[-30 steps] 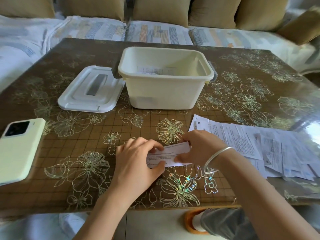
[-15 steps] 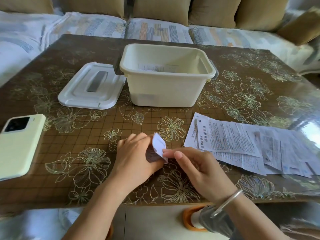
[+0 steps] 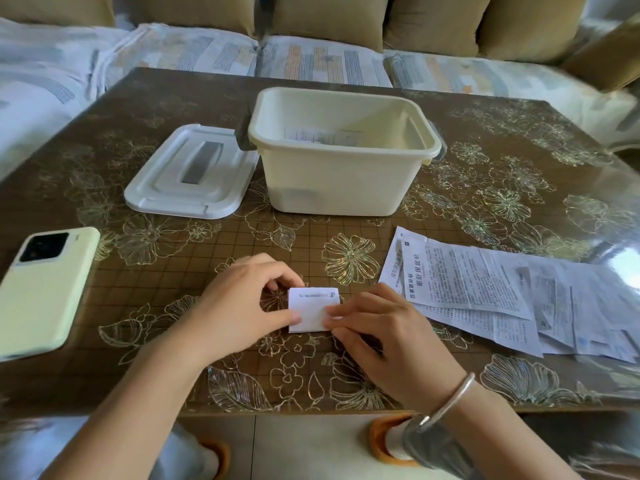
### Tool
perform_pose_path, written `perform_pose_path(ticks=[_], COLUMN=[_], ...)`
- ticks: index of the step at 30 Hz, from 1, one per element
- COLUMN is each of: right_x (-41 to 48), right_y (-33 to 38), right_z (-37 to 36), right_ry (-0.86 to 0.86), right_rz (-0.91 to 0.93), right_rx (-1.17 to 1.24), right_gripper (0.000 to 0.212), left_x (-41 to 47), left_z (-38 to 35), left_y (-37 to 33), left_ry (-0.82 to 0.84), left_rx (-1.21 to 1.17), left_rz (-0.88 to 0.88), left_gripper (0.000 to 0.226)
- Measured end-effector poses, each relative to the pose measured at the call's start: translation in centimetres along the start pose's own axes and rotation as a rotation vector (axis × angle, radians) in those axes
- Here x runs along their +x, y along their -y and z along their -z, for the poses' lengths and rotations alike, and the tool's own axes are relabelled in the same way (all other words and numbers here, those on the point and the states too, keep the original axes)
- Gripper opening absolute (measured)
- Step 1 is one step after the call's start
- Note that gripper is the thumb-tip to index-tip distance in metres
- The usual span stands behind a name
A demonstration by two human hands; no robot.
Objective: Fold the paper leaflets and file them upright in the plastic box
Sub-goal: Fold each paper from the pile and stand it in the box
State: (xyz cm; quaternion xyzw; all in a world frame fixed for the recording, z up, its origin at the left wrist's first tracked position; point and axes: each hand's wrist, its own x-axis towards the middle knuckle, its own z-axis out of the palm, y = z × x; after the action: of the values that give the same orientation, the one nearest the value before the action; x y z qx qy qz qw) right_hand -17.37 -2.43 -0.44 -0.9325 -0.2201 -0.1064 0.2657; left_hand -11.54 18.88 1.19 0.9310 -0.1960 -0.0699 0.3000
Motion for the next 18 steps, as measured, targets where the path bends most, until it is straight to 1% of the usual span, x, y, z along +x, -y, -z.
perform_pose_path(ticks=[2,4,5,7,8,10,12,14,16,18], right_x=[1.3,2.9,3.7,5.2,5.8,7.0,7.7,8.2,8.1,8.3], right_y=[0.1,0.3,0.4,0.5,0.5,0.7,0.9,1.3,1.4,1.3], right_z=[0.4,0.7,0.8,1.0,1.1,1.3,1.4,1.5,1.5,1.9], right_ry=[0.039,0.109,0.162,0.298,0.361,0.458,0.519,0.534,0.503,0.443], right_rz=[-0.041,-0.103,-0.128,-0.16,-0.155,-0.123,-0.088,-0.059,-0.016,0.007], right_rx=[-0.018,-0.049,-0.096,-0.174,-0.204,-0.255,-0.275,-0.293,-0.275,-0.266], right_gripper=[0.027,0.019,0.026,0.051,0.058,0.06,0.056,0.049,0.035,0.02], left_x=[0.1,0.2,0.4,0.6,0.8,1.3,1.5,1.6,1.4,1.6], left_z=[0.2,0.4,0.5,0.5,0.5,0.7,0.9,1.2,1.5,2.1], left_y=[-0.7,-1.5,-1.9,-2.6,-2.8,-3.0,-3.1,-3.1,-3.4,-3.7], left_ry=[0.04,0.061,0.066,0.075,0.086,0.115,0.127,0.119,0.087,0.007], left_rx=[0.069,0.16,0.21,0.292,0.319,0.358,0.373,0.345,0.265,0.141], left_rz=[0.002,0.006,0.003,0.003,0.007,0.025,0.032,0.018,0.009,0.014], left_gripper=[0.033,0.034,0.035,0.036,0.036,0.033,0.028,0.024,0.019,0.018])
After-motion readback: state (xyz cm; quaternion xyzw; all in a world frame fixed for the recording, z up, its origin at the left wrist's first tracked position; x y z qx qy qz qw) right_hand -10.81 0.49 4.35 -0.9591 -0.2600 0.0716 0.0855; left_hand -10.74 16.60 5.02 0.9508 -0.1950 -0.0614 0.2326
